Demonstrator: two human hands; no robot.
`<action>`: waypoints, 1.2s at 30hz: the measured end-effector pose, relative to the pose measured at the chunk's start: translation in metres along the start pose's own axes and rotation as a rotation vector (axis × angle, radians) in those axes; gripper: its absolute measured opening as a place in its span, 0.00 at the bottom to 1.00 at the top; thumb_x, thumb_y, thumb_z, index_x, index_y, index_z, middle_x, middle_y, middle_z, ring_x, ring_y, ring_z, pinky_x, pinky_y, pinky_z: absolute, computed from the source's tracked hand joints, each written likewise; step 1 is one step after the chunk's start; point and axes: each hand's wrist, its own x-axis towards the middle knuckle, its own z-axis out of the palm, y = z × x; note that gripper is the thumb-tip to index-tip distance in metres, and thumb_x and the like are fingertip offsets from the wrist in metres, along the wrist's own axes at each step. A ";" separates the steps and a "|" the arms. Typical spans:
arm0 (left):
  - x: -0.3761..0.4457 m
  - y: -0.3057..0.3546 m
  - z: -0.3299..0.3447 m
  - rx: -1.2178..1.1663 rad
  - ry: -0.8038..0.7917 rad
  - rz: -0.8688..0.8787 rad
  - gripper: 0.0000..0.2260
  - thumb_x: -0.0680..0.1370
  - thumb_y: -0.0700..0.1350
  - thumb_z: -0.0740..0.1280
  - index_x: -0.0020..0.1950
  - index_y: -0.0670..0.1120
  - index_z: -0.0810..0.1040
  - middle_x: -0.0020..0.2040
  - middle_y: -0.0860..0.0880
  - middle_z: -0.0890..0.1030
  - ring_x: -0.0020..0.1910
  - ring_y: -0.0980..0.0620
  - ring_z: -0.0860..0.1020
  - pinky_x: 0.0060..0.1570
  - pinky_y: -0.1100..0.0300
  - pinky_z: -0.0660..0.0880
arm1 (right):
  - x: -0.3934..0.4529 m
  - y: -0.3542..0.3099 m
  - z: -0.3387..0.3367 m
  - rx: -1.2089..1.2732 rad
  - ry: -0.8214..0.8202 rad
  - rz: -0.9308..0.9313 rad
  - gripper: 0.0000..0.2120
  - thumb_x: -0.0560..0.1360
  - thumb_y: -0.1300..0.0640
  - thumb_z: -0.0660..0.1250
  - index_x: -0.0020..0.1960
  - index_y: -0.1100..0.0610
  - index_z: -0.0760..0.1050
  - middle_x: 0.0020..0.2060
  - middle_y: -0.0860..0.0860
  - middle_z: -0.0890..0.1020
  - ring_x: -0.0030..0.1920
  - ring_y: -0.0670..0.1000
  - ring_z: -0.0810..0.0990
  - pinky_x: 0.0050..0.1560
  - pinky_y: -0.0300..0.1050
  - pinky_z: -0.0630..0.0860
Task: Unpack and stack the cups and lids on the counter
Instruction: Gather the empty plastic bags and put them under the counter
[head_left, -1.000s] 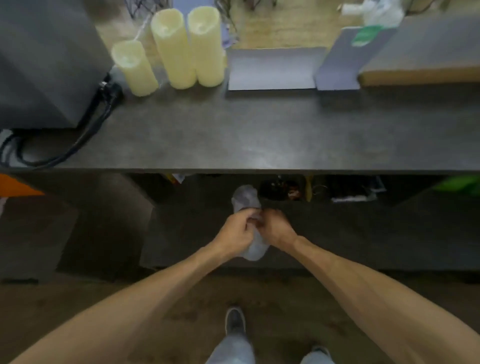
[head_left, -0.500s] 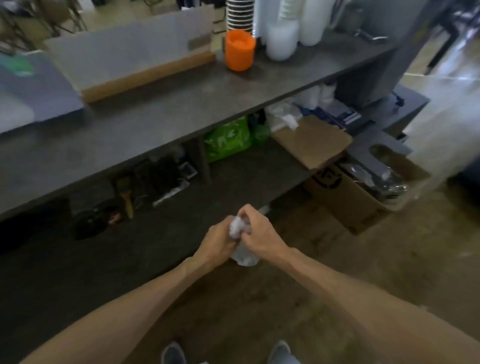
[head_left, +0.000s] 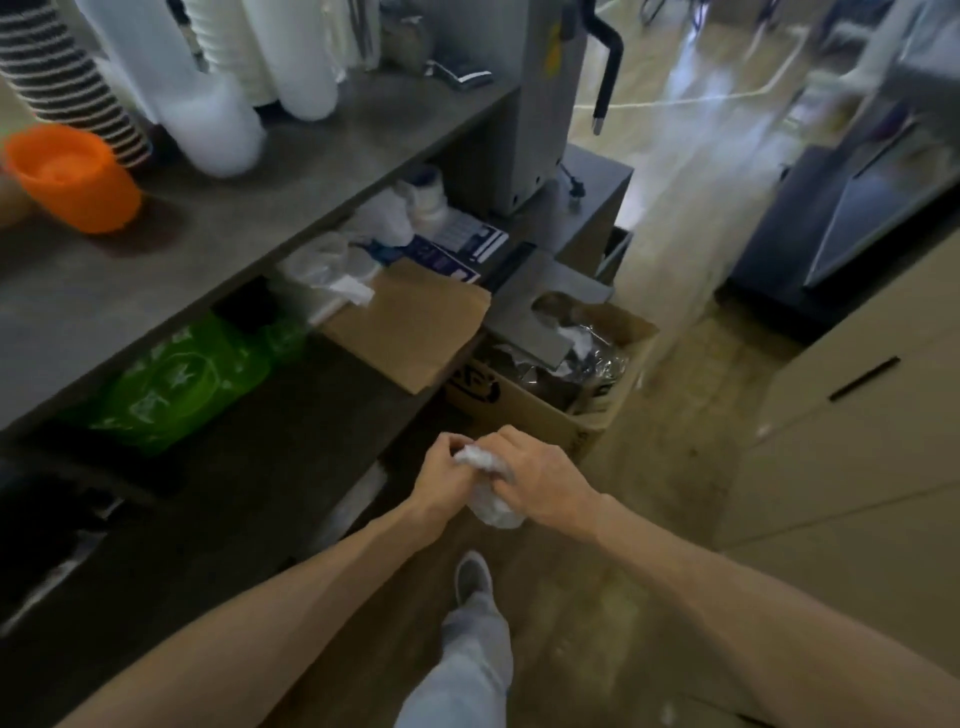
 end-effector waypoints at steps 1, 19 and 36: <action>0.019 0.011 0.009 -0.015 -0.023 0.016 0.15 0.76 0.49 0.74 0.59 0.51 0.74 0.55 0.50 0.79 0.54 0.53 0.80 0.50 0.59 0.79 | 0.008 0.019 -0.004 -0.005 0.019 0.035 0.17 0.78 0.54 0.65 0.65 0.50 0.70 0.56 0.48 0.75 0.50 0.46 0.77 0.45 0.40 0.79; 0.299 0.100 0.135 1.263 -0.331 0.576 0.20 0.79 0.46 0.65 0.72 0.50 0.70 0.73 0.48 0.70 0.74 0.48 0.66 0.77 0.50 0.57 | 0.126 0.321 0.006 0.162 -0.151 0.630 0.31 0.79 0.59 0.67 0.77 0.58 0.57 0.79 0.60 0.52 0.74 0.63 0.65 0.67 0.56 0.74; 0.426 0.103 0.232 1.485 -0.667 0.079 0.30 0.78 0.55 0.67 0.77 0.47 0.63 0.72 0.44 0.70 0.69 0.41 0.71 0.67 0.43 0.69 | 0.149 0.430 0.027 0.126 -0.527 0.261 0.34 0.78 0.45 0.67 0.80 0.52 0.60 0.82 0.56 0.52 0.78 0.60 0.60 0.76 0.58 0.62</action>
